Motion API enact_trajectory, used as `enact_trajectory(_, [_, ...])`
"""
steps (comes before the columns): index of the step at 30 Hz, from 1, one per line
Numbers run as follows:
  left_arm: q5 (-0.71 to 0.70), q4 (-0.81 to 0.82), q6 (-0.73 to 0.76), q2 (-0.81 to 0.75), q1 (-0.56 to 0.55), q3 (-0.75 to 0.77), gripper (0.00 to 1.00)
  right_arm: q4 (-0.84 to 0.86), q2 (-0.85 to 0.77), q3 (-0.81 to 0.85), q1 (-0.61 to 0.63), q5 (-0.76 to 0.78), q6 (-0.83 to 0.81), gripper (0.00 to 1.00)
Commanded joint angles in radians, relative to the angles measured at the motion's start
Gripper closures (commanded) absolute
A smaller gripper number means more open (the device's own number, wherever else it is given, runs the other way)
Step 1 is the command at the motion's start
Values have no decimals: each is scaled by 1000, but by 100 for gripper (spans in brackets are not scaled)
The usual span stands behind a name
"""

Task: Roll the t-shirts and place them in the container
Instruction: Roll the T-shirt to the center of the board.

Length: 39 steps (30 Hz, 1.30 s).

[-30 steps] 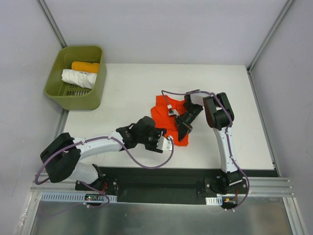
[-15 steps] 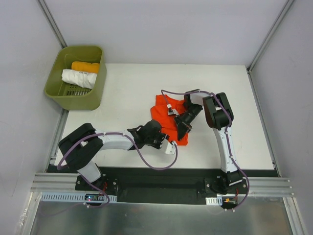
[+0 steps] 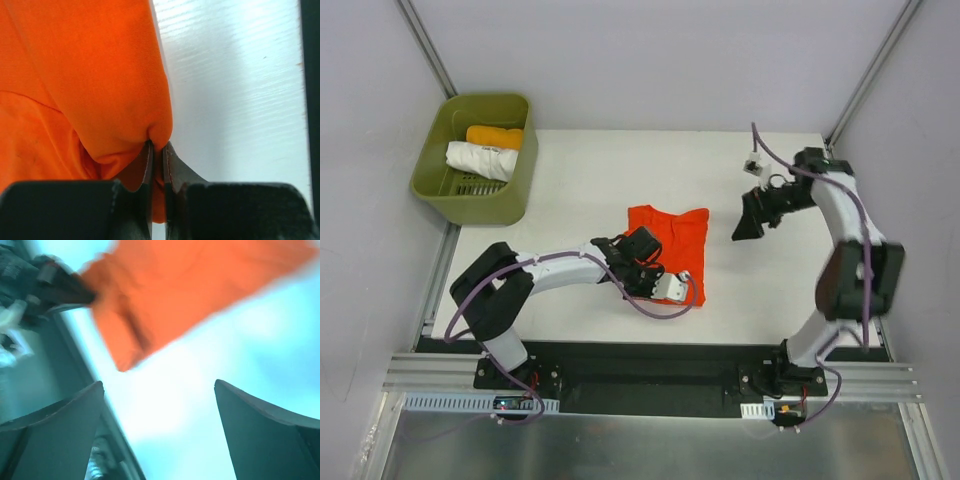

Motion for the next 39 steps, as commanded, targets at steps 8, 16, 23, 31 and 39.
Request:
enact_trajectory(8, [454,-238,-270,142,121,182,100,903,-893,-480,41,228,463,4])
enact_trajectory(16, [632,-277,-376,264,188,287,100,687,-866,-437,180,322,337,4])
enact_trajectory(23, [732,-286,-422,330,242,340,100,781,-1078,-824,351,323,-19,4])
enact_trajectory(31, [770,-290,-431,352,271,338,100,783,-995,-949,570,405,-262,4])
enact_trajectory(39, [807,-290,-439,363,291,329,100,936,-793,-942,644,440,-264,2])
